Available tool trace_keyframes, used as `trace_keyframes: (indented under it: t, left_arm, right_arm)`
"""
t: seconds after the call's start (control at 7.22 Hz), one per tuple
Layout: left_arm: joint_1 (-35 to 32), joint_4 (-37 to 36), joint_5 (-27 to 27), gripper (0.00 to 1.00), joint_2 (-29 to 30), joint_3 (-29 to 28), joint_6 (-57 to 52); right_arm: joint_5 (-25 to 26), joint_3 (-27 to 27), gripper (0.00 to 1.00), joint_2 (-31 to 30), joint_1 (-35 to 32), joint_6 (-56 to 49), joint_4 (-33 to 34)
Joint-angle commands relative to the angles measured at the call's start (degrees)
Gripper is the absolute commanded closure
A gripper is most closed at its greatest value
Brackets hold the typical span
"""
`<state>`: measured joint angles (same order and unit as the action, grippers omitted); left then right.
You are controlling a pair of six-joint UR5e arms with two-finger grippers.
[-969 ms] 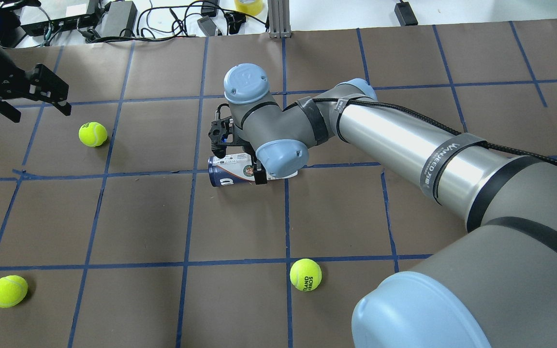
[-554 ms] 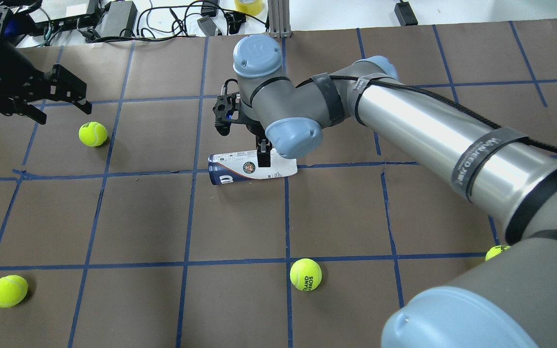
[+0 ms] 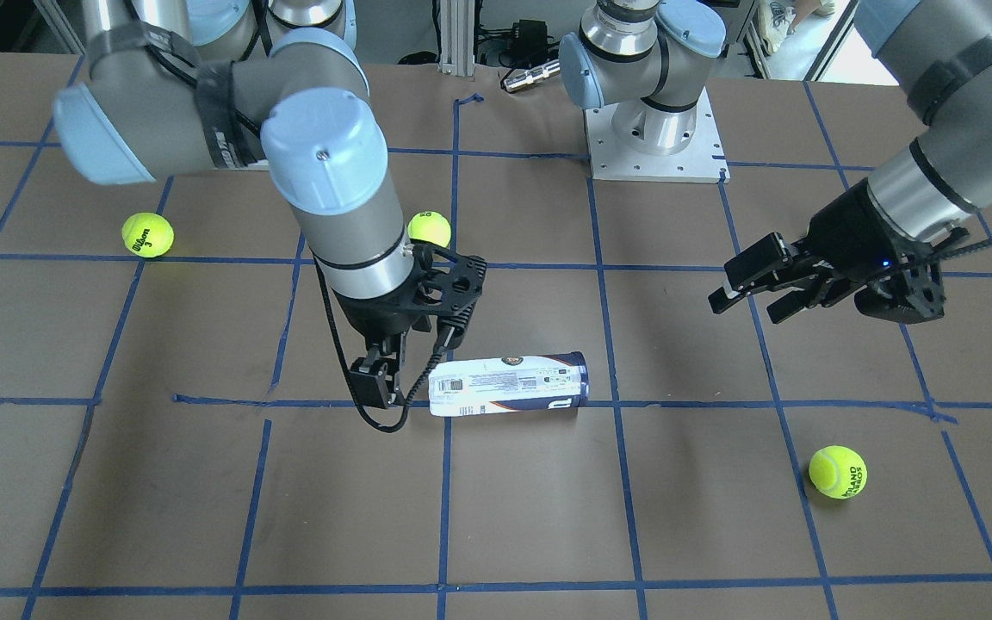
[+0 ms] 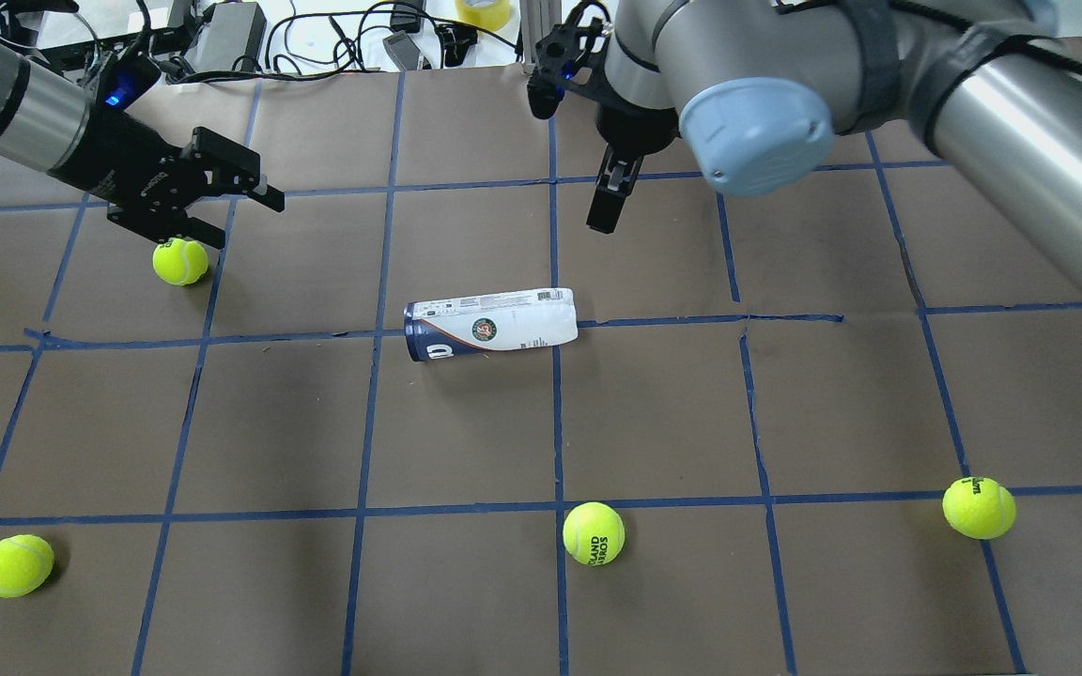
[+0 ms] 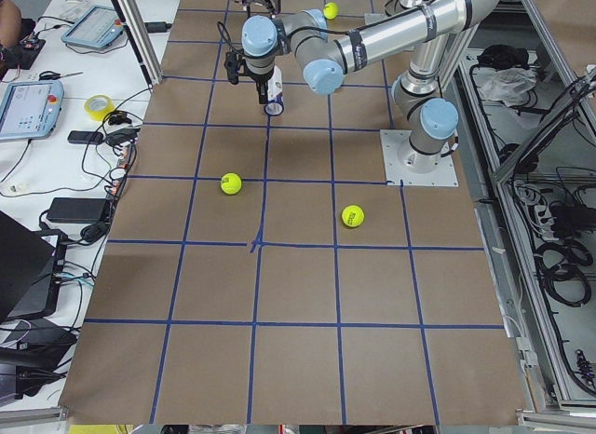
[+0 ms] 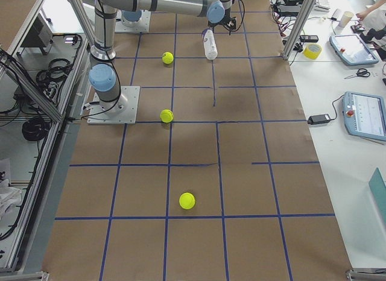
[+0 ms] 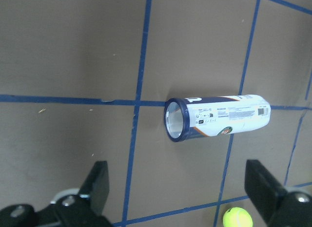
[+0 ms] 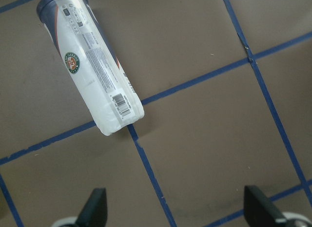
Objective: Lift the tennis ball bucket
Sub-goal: 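Open the right gripper and raise it away while the left gripper approaches the can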
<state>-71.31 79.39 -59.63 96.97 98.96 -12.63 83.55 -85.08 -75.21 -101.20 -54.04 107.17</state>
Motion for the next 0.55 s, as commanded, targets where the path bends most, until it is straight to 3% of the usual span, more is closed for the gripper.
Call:
trace_keyframes:
  t: [0.0, 0.28, 0.42]
  left_arm:
    - [-1.9, -9.2, 4.4, 0.00, 3.7, 4.0, 0.1]
    - [-2.0, -10.2, 12.7, 0.00, 7.5, 5.8, 0.1]
    - [-2.1, -10.3, 13.0, 0.00, 9.2, 5.8, 0.1]
  right_arm:
    - [0.1, -0.2, 0.00, -5.0, 4.1, 4.2, -5.9]
    - [1.1, -0.3, 0.00, -10.2, 7.0, 14.3, -10.2]
    - [1.1, -0.4, 0.00, -12.1, 8.7, 19.4, -12.5]
